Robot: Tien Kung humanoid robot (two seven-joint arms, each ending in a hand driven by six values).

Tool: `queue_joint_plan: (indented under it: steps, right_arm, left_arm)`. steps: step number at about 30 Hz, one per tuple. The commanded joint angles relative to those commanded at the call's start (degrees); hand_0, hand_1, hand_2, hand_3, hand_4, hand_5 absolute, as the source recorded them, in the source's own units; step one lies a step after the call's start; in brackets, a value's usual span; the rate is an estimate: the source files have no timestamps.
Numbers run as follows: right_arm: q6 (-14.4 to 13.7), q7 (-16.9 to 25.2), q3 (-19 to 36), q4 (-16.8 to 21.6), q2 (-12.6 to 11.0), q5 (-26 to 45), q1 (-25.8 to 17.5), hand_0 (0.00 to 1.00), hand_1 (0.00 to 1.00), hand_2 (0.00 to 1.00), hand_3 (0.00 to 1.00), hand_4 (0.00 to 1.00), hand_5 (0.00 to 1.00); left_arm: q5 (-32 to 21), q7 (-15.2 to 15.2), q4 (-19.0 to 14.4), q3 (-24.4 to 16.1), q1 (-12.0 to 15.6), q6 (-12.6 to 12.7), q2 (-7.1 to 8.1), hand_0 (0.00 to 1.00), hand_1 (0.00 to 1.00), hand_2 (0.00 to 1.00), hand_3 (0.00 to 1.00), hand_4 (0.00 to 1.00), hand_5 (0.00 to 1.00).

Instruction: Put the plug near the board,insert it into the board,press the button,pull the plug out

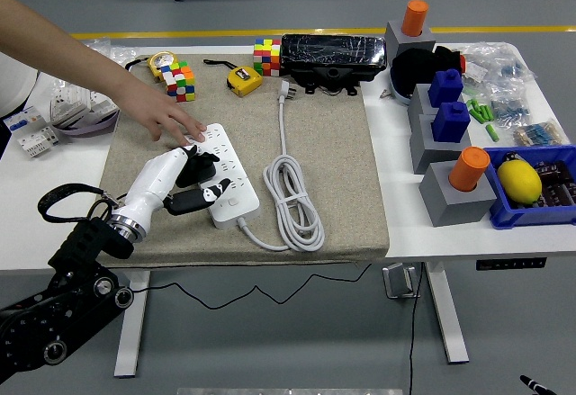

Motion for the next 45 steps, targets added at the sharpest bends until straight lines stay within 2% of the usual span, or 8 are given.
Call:
queue_joint_plan:
  steps: [16,17,22,23,24,28,31,45]
  right_arm:
    - [0.04,-0.05,0.09,0.06,-0.04,-0.15,0.01,0.65,0.645,0.637,0.559,0.98,0.549]
    - [0.04,-0.06,0.09,0.07,-0.04,-0.15,0.0,0.651,0.645,0.637,0.559,0.98,0.548]
    - [0.06,-0.09,0.07,0.07,-0.09,-0.16,-0.06,0.651,0.645,0.637,0.559,0.98,0.548]
    - [0.06,-0.09,0.05,0.07,-0.09,-0.15,-0.07,0.652,0.645,0.637,0.56,0.981,0.549]
    - [0.07,-0.09,0.02,0.07,-0.09,-0.14,-0.08,0.652,0.645,0.637,0.56,0.981,0.549]
    - [0.09,-0.1,0.01,0.1,-0.08,-0.1,0.03,0.652,0.645,0.637,0.56,0.981,0.549]
    - [0.09,-0.1,0.02,0.1,-0.09,-0.08,0.06,0.65,0.645,0.637,0.56,0.98,0.549]
    - [0.1,-0.1,-0.25,0.06,-0.22,0.08,0.03,0.65,0.645,0.635,0.559,0.981,0.548]
  left_arm:
    - [0.77,1.92,-12.13,-1.85,2.85,-2.83,2.47,0.757,0.736,0.716,0.649,0.746,0.471]
    - [0.97,2.88,-13.14,-2.05,3.1,-3.93,2.7,0.428,0.509,0.517,0.649,0.746,0.468]
    - [3.58,8.61,-16.4,-2.41,3.65,-10.15,3.33,0.428,0.509,0.517,0.649,0.746,0.468]
    - [4.18,9.66,-16.78,-2.43,3.65,-11.33,3.35,0.217,0.173,0.206,0.668,0.755,0.476]
    - [4.73,11.14,-17.17,-2.44,3.62,-13.01,3.35,0.217,0.173,0.206,0.668,0.755,0.476]
    - [5.56,15.01,-17.81,-2.4,3.34,-17.79,3.26,0.217,0.173,0.206,0.668,0.755,0.476]
    - [5.22,16.95,-17.82,-2.28,3.09,-20.55,3.25,0.086,0.068,0.126,0.814,0.79,0.495]
    - [3.66,20.2,-15.08,-1.94,2.39,-24.43,2.58,0.078,0.067,0.129,0.832,0.784,0.502]
